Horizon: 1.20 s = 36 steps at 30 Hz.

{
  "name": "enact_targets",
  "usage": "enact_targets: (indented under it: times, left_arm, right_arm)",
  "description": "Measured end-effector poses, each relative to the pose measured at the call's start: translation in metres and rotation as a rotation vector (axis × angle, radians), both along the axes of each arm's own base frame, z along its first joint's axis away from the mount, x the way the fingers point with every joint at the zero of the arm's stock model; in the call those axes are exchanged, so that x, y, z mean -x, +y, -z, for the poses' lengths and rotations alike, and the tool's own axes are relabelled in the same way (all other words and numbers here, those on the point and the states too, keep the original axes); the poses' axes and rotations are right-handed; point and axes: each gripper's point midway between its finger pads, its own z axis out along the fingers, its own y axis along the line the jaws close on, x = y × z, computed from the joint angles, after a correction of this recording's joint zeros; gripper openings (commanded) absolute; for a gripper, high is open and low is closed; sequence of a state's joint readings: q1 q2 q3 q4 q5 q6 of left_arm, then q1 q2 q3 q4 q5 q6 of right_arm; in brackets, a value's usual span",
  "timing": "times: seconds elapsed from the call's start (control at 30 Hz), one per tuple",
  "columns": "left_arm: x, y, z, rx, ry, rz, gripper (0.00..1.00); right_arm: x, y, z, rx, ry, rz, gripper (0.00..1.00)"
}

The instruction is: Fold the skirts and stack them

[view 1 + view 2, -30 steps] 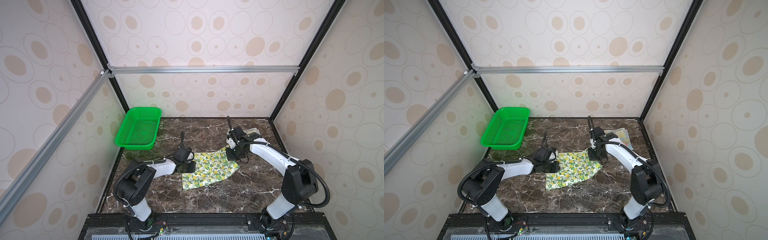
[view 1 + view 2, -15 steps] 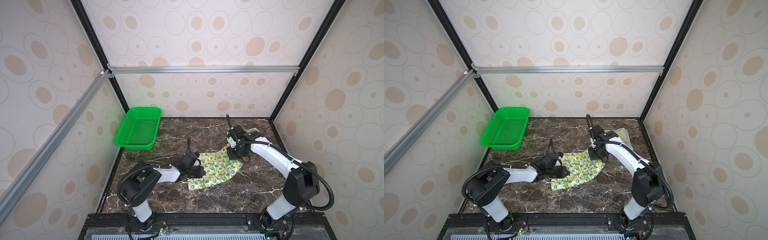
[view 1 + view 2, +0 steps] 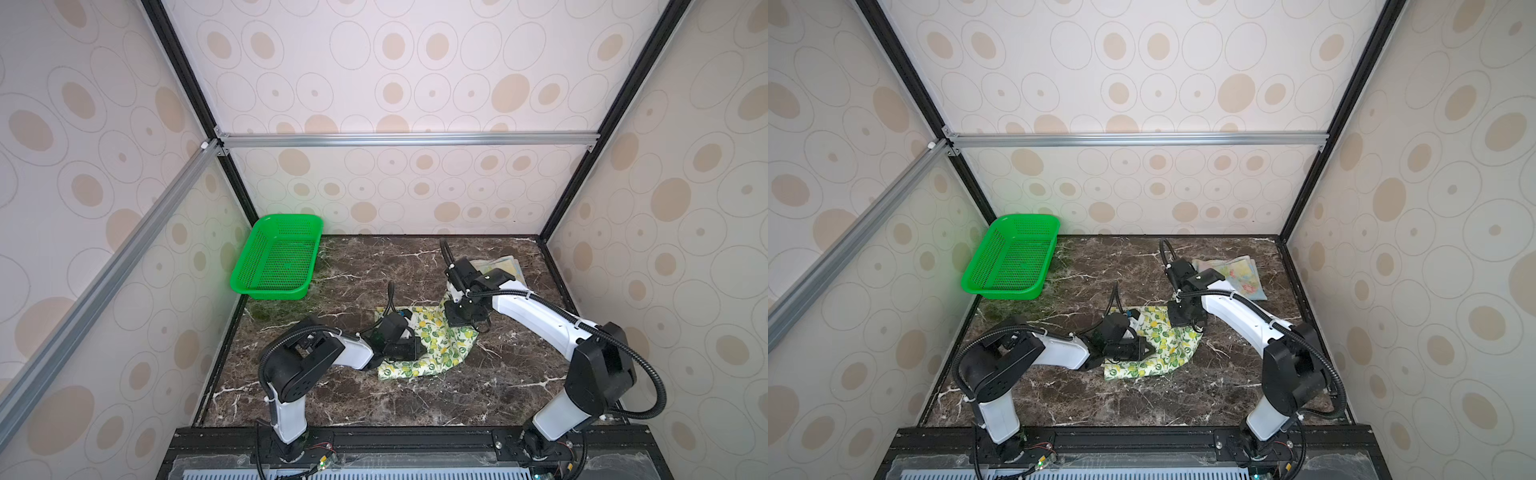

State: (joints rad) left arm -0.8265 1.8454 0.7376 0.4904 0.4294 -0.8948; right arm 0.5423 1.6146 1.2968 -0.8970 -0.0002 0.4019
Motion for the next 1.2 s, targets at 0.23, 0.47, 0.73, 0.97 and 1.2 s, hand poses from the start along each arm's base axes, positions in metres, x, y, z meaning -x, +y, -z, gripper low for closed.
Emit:
enact_targets:
  times: [0.23,0.47,0.73,0.97,1.2]
  left_arm:
    - [0.002,-0.015,-0.001,0.019,-0.003,0.016,0.0]
    - [0.006,-0.007,-0.01,-0.097,-0.038,0.077,0.0]
    - [0.034,-0.015,-0.025,-0.103,-0.057,0.178,0.0]
    - [0.056,-0.029,-0.004,-0.099,-0.015,0.235,0.0]
    - [0.049,-0.047,0.002,-0.051,-0.016,0.239,0.0]
  right_arm:
    - [0.001,0.001,0.003,-0.036,-0.015,0.06,0.0]
    - [-0.005,-0.013,0.002,0.005,-0.035,0.085,0.0]
    - [-0.014,-0.026,-0.004,0.043,-0.061,0.084,0.0]
    - [-0.021,-0.034,-0.013,0.057,-0.079,0.08,0.0]
    - [-0.02,-0.041,-0.014,0.08,-0.069,0.067,0.0]
